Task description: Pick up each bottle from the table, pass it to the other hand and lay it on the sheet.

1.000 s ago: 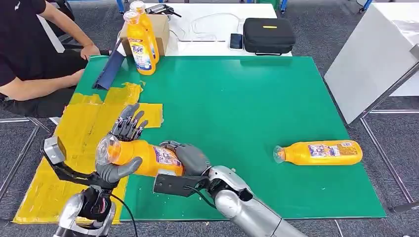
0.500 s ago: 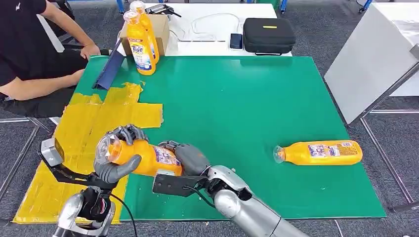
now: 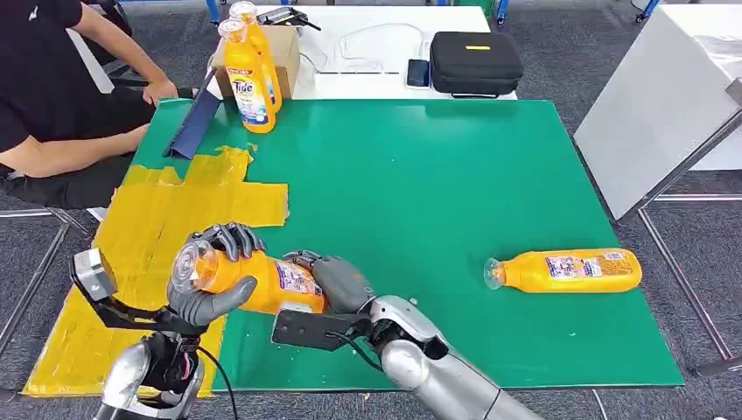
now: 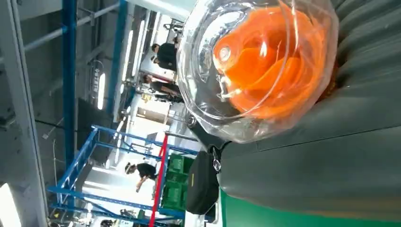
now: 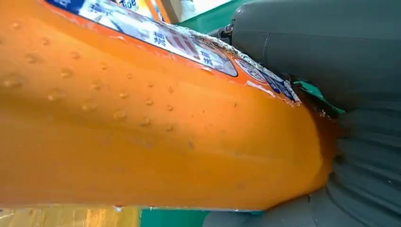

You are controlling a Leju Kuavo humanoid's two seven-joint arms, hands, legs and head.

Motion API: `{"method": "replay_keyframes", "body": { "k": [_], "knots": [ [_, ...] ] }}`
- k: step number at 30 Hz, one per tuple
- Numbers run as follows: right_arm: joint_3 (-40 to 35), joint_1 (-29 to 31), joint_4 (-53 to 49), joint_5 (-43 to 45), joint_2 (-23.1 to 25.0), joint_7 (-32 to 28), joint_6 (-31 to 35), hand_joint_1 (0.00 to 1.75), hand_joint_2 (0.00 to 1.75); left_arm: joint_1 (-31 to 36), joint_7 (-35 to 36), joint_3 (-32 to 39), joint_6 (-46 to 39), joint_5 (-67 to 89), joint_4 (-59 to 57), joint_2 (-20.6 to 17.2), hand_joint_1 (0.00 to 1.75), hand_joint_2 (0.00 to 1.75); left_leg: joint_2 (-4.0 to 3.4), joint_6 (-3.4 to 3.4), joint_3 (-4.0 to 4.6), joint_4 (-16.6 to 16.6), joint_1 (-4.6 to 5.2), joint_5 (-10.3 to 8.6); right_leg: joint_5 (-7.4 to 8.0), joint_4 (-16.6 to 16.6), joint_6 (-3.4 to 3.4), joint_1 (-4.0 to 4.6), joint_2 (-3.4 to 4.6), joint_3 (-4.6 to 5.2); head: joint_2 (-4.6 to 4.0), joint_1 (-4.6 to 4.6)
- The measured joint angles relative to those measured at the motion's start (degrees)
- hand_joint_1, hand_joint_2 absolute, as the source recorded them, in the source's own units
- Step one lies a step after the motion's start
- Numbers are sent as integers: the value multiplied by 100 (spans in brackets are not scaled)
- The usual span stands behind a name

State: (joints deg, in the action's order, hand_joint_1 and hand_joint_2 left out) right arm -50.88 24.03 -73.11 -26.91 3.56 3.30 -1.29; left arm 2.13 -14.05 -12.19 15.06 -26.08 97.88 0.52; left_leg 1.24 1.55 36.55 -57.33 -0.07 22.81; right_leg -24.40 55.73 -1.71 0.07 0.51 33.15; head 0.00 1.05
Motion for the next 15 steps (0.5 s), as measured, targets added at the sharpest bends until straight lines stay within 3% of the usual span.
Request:
{"method": "replay_keyframes", "body": {
  "k": [2,3,8,15],
  "knots": [
    [2,-24,-39,-24,-11,39,50,0,175,-1,-78,-5,-124,226,20,-2,175,175,0,0,0,0,0,0,0,0,0,0,0,0,0,0],
    [7,-52,-66,-77,-17,70,114,0,0,4,-164,-2,-324,542,44,-2,175,175,0,0,0,0,0,0,0,0,0,0,0,0,0,-2],
    [302,-581,-775,-648,-210,420,273,0,0,-31,-605,90,-1918,3257,306,-63,175,175,6,0,3,0,-1,1,-1,0,0,0,-5,0,0,-2],
    [811,-1300,-1832,-1178,-608,634,240,0,0,-103,-850,420,-3142,5180,472,-177,175,175,13,-2,7,0,0,3,-3,-1,0,0,-12,4,0,0]
  ]
}}
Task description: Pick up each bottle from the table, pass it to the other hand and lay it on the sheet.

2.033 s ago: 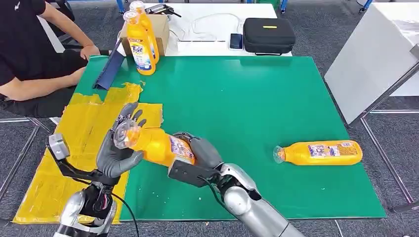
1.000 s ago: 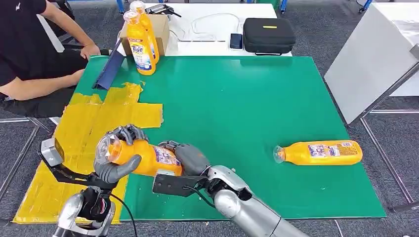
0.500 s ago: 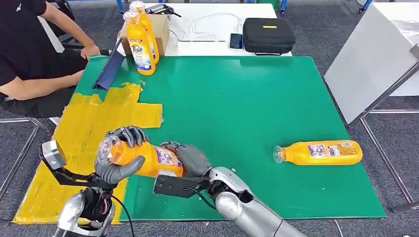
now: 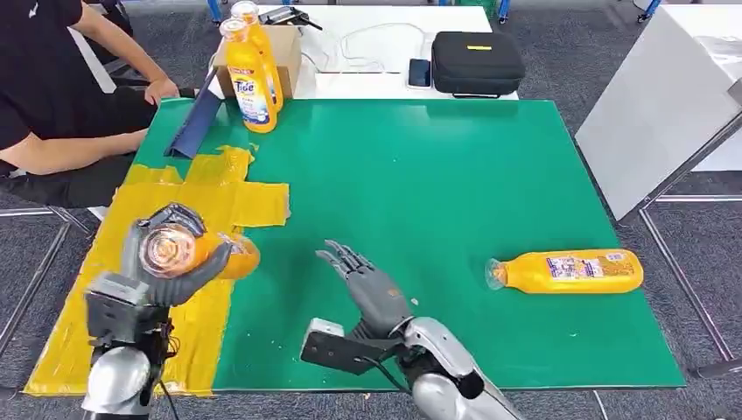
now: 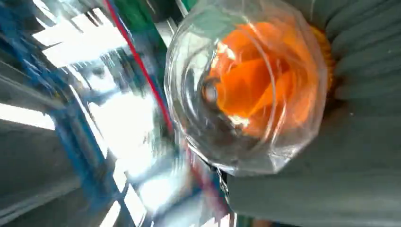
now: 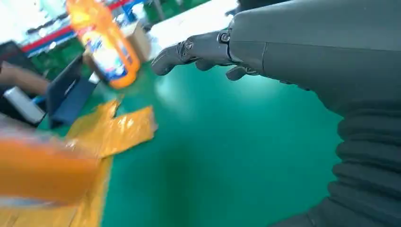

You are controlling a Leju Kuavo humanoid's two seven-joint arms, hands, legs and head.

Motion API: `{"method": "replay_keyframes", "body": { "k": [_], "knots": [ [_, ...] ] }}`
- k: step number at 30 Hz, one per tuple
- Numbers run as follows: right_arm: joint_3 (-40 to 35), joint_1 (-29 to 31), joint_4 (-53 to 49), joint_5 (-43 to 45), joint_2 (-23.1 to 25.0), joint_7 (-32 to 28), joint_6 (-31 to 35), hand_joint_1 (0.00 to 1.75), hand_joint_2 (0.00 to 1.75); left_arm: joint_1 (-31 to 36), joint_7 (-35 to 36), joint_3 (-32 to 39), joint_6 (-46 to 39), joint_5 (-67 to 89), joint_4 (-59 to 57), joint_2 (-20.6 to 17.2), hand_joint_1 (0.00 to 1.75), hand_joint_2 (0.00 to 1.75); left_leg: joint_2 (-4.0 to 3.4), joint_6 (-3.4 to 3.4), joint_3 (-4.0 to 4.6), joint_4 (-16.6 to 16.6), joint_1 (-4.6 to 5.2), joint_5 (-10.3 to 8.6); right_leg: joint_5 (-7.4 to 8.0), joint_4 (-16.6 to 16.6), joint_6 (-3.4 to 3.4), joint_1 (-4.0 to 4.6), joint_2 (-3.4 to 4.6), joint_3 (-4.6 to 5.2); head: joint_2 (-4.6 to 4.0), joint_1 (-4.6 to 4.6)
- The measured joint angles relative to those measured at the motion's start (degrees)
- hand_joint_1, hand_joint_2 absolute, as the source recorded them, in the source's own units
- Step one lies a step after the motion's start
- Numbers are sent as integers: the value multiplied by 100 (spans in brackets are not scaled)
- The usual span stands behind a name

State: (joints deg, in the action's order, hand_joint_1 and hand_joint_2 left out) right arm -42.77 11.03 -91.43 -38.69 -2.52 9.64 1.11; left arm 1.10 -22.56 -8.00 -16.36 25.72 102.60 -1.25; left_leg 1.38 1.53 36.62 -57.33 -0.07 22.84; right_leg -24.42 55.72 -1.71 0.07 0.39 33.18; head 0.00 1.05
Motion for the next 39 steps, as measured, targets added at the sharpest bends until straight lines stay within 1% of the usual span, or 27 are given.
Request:
{"method": "replay_keyframes", "body": {
  "k": [1,3,4,7,9,12,16,19,26,28,29,30,32,33,39],
  "knots": [
    [128,-130,-204,-104,-93,61,-7,0,0,-22,-9,33,-312,507,9,-13,175,175,-1,0,0,0,0,0,0,-1,0,0,0,0,0,0],
    [370,-466,-616,-244,-275,118,-41,0,0,-84,22,52,-630,1148,39,-33,175,175,7,1,-1,-2,2,1,-1,-4,-1,-8,-3,0,0,-2],
    [542,-763,-921,-319,-400,135,-48,0,0,-155,68,50,-802,1547,50,-41,175,175,21,2,0,-2,3,3,-12,-5,-16,-10,-12,-1,0,2],
    [988,-1453,-1653,-498,-733,313,-24,0,0,-365,359,44,-1179,2839,30,-74,175,175,23,3,5,-2,11,10,-14,-5,-19,-13,-19,2,0,2],
    [1277,-1914,-2204,-500,-993,450,57,0,0,-397,678,-42,-1157,3735,-103,-120,175,175,28,9,6,-1,17,14,-20,-7,-21,-16,-22,1,0,-2],
    [1655,-2398,-2855,-404,-1253,492,76,0,0,-316,1192,-272,-853,4852,-574,-254,175,175,23,14,6,0,19,19,-19,-6,-21,-16,-21,-1,0,2],
    [1947,-2558,-3267,-369,-1383,426,-105,0,0,-180,1294,-653,-463,5045,-1236,-413,175,175,-2,14,-3,0,17,18,-12,-6,-14,-14,-8,2,0,2],
    [2035,-2561,-3355,-363,-1401,395,-146,0,0,-139,1294,-842,-394,5047,-1535,-483,175,175,-8,13,-6,0,16,16,-12,-5,-14,-14,-9,0,0,2],
    [2133,-2568,-3435,-360,-1418,378,-146,0,0,-4,1294,-1038,-388,5051,-1779,-601,175,175,-5,12,-6,0,16,16,-13,-5,-15,-14,-10,-5,0,2],
    [2148,-2561,-3435,-330,-1418,328,-197,0,0,41,1285,-1073,-207,4999,-1834,-636,175,175,-4,12,-6,0,16,16,-13,-5,-15,-14,-10,-6,0,2],
    [2159,-2534,-3433,-308,-1416,268,-276,0,0,85,1244,-1106,-77,4929,-1882,-651,7,175,-4,12,-6,1,17,16,-13,-5,-15,-14,-10,-8,0,0],
    [2166,-2483,-3422,-284,-1414,212,-350,0,0,140,1180,-1150,67,4817,-1965,-675,0,0,-4,12,-7,1,17,16,-13,-4,-15,-14,-11,-9,0,0],
    [2177,-2297,-3367,-258,-1390,80,-529,0,0,285,1012,-1231,362,4489,-2206,-728,0,0,-6,12,-19,2,17,16,-12,-5,-14,-13,-10,-18,0,2],
    [2179,-2206,-3326,-258,-1370,50,-592,0,175,336,960,-1272,458,4348,-2342,-745,0,0,-7,12,-23,2,16,15,-12,-5,-14,-13,-9,-21,0,0],
    [2282,-1696,-2948,-319,-1335,79,-982,0,175,439,610,-1331,996,3365,-2778,-894,0,0,-7,11,-24,1,15,8,-10,-1,-14,-12,-9,-26,0,2]
  ]
}}
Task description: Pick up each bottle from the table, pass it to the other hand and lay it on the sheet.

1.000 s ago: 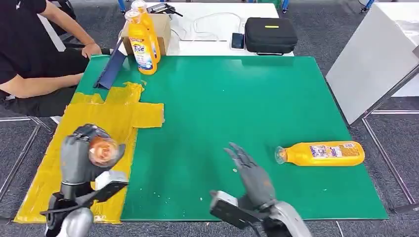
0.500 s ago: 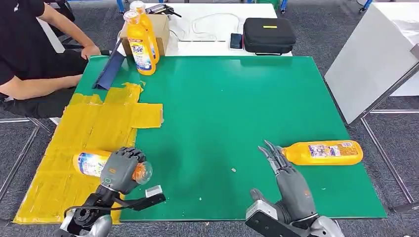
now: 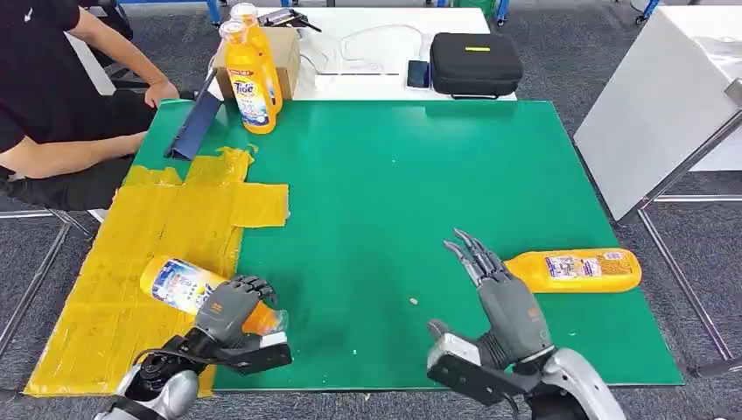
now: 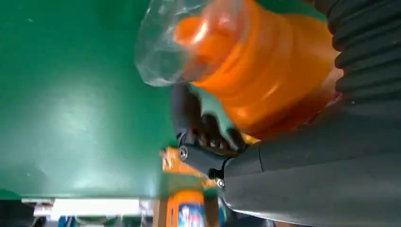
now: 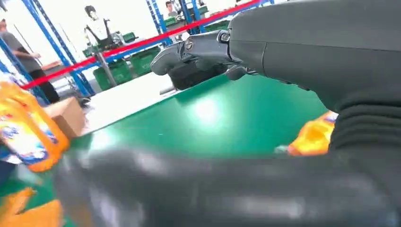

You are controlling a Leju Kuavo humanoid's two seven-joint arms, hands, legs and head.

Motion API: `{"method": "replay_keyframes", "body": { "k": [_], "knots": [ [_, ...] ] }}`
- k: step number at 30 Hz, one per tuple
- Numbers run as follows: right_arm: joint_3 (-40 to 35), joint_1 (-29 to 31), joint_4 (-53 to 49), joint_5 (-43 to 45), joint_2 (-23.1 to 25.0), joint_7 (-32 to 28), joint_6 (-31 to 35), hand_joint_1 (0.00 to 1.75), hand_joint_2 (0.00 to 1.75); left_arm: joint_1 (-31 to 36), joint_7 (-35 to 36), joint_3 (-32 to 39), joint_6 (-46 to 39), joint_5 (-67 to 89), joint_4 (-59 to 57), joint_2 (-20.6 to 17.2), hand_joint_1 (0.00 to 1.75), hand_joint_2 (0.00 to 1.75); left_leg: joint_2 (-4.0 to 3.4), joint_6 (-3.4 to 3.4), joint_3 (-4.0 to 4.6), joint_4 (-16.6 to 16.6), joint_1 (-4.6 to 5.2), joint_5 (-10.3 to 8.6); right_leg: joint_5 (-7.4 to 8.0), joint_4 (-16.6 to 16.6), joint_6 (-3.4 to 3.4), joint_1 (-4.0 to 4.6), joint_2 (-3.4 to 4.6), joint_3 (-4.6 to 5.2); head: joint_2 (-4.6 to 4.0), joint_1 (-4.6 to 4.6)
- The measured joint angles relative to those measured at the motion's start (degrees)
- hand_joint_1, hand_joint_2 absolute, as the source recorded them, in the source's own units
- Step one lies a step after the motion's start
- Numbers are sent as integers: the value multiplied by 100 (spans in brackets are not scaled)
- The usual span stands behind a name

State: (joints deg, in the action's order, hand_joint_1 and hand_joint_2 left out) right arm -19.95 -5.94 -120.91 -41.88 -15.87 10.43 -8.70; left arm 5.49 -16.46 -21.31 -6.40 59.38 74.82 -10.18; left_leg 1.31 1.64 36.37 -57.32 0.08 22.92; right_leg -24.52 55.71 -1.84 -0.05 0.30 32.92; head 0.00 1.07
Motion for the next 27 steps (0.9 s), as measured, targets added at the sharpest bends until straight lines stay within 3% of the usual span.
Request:
{"method": "replay_keyframes", "body": {
  "k": [4,5,7,8,21,27],
  "knots": [
    [148,349,432,194,-70,35,-168,0,175,80,-307,120,809,-1163,-50,-116,0,0,14,0,0,0,1,0,-1,0,-1,-1,-4,-4,0,-2],
    [177,446,527,238,-92,35,-194,0,0,104,-385,153,984,-1386,-55,-140,0,0,19,0,0,0,1,0,-2,0,-2,-1,-5,-6,0,-2],
    [245,607,754,339,-160,17,-194,0,0,139,-546,238,1355,-1954,-55,-188,0,0,25,1,0,0,1,-1,-2,0,-2,-1,-10,-8,0,-2],
    [286,678,866,409,-212,-11,-218,0,175,142,-605,308,1543,-2278,-55,-201,0,0,27,2,0,0,2,-2,-2,0,-2,-2,-11,-8,0,-2],
    [715,1017,2012,456,-1160,-120,-439,0,175,-294,-253,1414,3716,-6865,662,-59,0,0,27,7,10,-4,3,-4,-1,-1,-4,-2,-12,-1,0,0],
    [1008,880,2238,658,-1685,-160,-673,0,175,-511,-177,1637,4030,-7437,1178,-74,0,0,30,7,13,-4,3,-3,-3,-2,-4,-2,-15,3,0,0]
  ]
}}
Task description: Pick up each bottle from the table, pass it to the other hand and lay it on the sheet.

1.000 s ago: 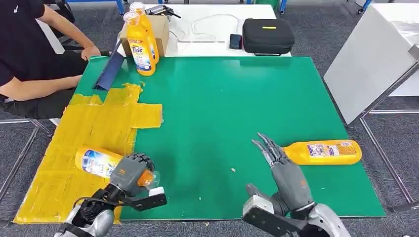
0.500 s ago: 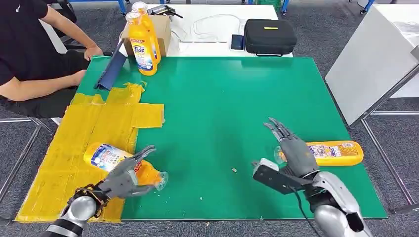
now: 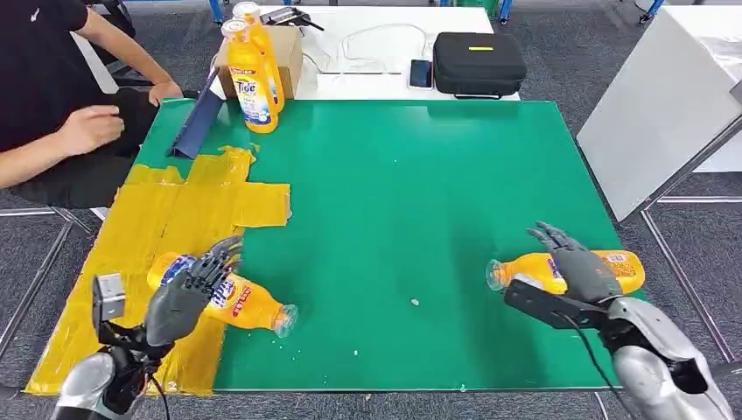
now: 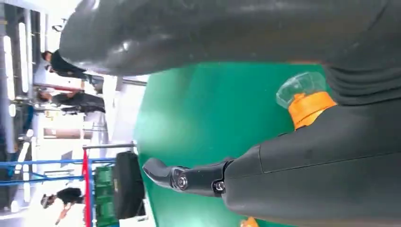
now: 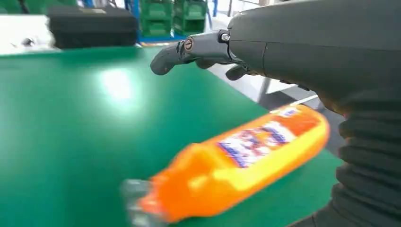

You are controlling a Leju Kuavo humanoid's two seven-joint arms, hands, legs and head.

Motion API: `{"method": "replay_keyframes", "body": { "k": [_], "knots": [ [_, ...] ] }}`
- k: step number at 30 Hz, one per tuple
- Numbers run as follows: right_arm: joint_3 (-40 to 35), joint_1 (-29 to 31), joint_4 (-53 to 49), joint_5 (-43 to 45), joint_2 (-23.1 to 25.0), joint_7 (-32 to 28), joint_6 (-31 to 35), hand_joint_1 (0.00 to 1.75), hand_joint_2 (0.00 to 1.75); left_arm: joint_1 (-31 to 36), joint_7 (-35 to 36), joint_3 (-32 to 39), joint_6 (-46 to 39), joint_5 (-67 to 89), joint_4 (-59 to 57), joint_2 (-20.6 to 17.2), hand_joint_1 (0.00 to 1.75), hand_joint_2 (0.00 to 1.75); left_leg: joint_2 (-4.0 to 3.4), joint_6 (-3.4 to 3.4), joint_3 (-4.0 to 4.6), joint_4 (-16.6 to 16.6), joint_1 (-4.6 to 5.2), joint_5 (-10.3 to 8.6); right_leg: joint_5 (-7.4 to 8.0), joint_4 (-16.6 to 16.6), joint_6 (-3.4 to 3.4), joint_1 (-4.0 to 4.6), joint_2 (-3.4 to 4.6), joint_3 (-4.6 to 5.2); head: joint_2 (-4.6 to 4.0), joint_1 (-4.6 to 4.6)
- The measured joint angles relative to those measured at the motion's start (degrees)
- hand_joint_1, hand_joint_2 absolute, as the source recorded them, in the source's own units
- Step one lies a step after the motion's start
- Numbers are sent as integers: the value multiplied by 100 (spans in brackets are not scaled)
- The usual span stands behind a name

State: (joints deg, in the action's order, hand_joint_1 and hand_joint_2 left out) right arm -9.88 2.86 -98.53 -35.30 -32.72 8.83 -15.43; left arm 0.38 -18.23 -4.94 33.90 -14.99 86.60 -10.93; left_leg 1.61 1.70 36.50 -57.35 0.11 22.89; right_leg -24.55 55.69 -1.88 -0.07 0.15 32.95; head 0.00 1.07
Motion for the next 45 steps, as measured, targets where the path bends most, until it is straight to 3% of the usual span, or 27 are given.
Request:
{"method": "replay_keyframes", "body": {
  "k": [7,16,25,45],
  "knots": [
    [430,-305,61,148,-518,-39,-295,0,175,-118,-4,118,57,-136,376,-53,0,0,-1,1,1,0,1,0,0,0,0,0,0,-1,0,0],
    [426,-216,391,-405,-990,-330,-400,0,175,-117,-17,140,188,-369,424,-103,0,0,-2,1,0,0,1,0,1,0,0,0,1,-2,0,0],
    [174,443,1178,-875,-1033,-387,-378,0,175,-72,55,149,240,-566,502,-147,0,0,-2,1,0,0,0,-1,1,0,0,0,1,-2,0,0],
    [-1047,1923,3035,-982,-835,-802,-470,0,175,187,92,149,432,-926,500,-212,0,0,0,1,1,0,0,-2,1,1,-1,0,-1,-2,0,0]
  ]
}}
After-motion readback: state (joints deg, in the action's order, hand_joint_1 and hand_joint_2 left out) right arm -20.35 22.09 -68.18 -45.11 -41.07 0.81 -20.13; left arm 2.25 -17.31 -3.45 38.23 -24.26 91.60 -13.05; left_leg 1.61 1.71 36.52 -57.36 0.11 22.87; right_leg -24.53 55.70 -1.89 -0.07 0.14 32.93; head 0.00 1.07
